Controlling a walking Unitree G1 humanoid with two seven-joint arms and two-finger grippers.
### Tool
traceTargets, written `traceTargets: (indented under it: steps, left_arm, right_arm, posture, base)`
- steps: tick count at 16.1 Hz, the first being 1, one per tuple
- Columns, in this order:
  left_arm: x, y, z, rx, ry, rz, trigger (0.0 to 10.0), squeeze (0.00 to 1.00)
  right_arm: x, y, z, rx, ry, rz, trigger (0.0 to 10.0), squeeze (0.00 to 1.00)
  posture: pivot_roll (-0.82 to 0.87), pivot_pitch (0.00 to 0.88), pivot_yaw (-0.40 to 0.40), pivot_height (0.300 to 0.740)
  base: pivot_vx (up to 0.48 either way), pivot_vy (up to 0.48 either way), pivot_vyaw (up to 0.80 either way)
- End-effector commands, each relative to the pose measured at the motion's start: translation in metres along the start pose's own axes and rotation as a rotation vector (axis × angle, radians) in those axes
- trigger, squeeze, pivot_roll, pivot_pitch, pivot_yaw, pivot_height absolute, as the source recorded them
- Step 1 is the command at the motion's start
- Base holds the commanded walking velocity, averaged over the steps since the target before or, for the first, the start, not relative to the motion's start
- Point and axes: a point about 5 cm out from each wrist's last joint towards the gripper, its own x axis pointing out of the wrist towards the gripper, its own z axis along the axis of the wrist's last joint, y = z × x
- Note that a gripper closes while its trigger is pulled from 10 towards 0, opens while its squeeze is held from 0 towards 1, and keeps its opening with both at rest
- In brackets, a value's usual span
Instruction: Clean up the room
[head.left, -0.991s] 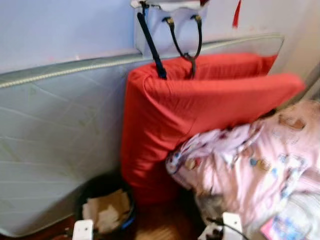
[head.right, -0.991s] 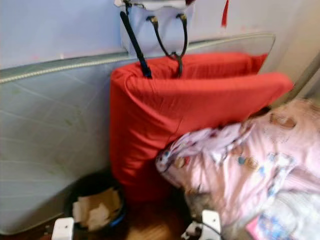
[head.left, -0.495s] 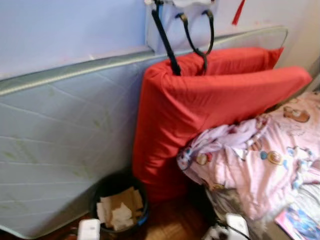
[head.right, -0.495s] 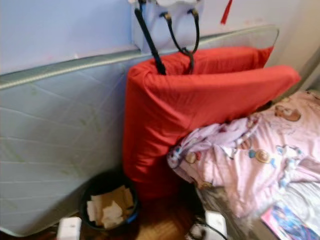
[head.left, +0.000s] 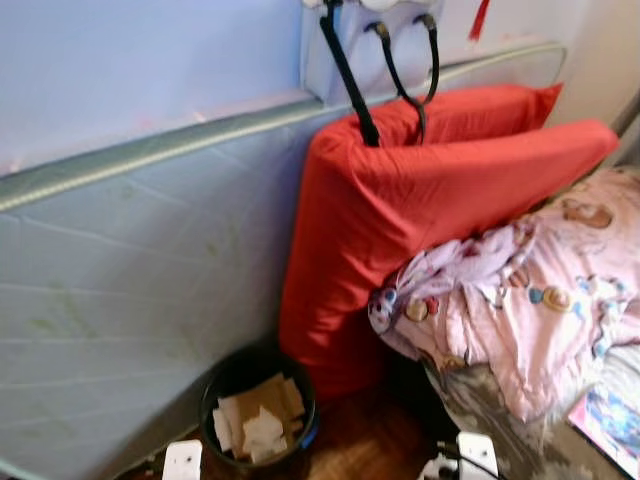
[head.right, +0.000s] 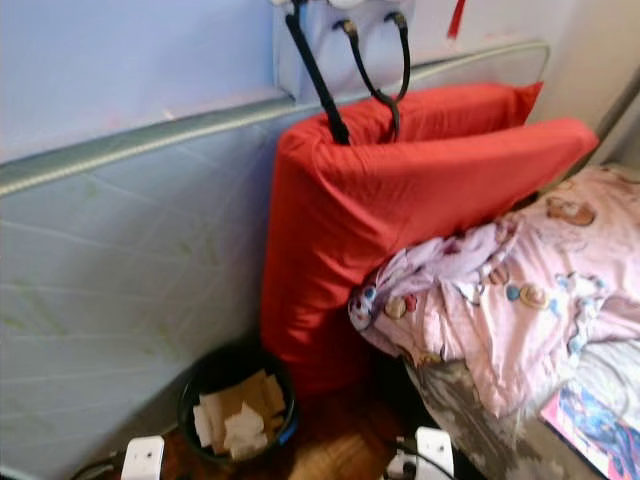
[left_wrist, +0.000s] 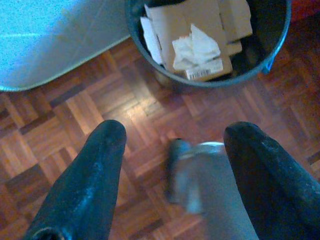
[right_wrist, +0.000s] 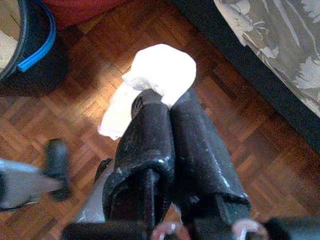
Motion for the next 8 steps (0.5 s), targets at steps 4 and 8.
traceTargets:
  steps: [4, 8]
  left_arm:
    - [-0.0016, 0.0063, -0.006, 0.007, 0.027, 0.016, 10.0, 0.0]
    - [-0.0017, 0.0062, -0.0057, 0.007, 0.022, 0.017, 10.0, 0.0]
  right_arm:
    - [0.0012, 0.0041, 0.0037, -0.004, -0.008, 0.009, 10.0, 0.0]
    - [0.001, 0.0038, 0.003, -0.004, -0.007, 0.008, 10.0, 0.0]
  posture:
    - [0.1, 0.0, -0.083, 0.74]
    - [0.1, 0.0, -0.082, 0.74]
  base:
    - [0.0, 0.319, 0.0]
    - [0.0, 0.154, 0.0]
